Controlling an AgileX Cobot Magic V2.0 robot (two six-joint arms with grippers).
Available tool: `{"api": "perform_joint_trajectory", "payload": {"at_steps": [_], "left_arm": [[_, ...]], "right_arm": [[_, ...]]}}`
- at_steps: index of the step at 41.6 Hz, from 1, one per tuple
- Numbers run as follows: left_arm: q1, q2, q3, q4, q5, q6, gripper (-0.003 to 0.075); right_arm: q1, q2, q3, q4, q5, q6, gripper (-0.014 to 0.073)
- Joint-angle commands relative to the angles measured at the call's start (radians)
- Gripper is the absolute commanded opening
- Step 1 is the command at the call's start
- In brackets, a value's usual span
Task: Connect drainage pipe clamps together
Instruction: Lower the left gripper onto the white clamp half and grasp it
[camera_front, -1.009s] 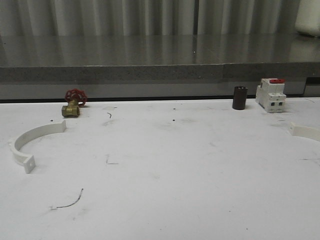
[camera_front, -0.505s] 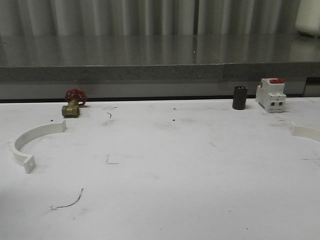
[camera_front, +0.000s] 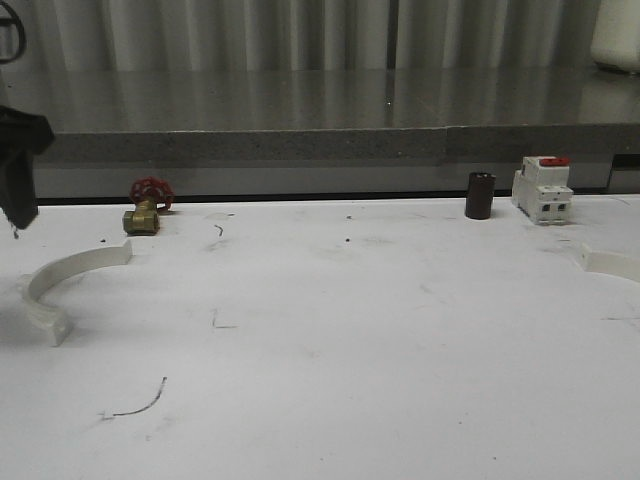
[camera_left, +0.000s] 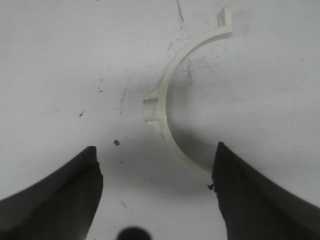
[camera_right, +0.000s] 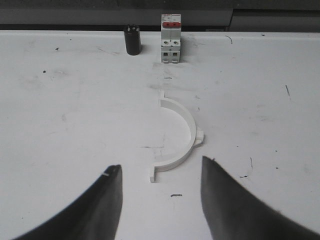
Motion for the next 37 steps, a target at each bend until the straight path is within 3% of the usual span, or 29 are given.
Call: {"api": "perform_joint_trajectory", "payload": {"at_steps": [1, 21, 37], "left_arm": [[0.000, 0.028, -0.055, -0.037, -0.044, -0.009, 0.0459], [0.000, 0.184, -0.092, -0.040, -0.111, -0.009, 0.0454], [0.000, 0.191, -0.092, -0.040, -0.125, -0.009, 0.0141]], "right_arm": [[-0.007, 0.009, -0.026, -0.008, -0.069, -0.007, 0.0395], [-0.007, 0.009, -0.026, -0.008, -0.069, -0.007, 0.0395], [-0.007, 0.009, -0.026, -0.008, -0.069, -0.007, 0.0395]]}}
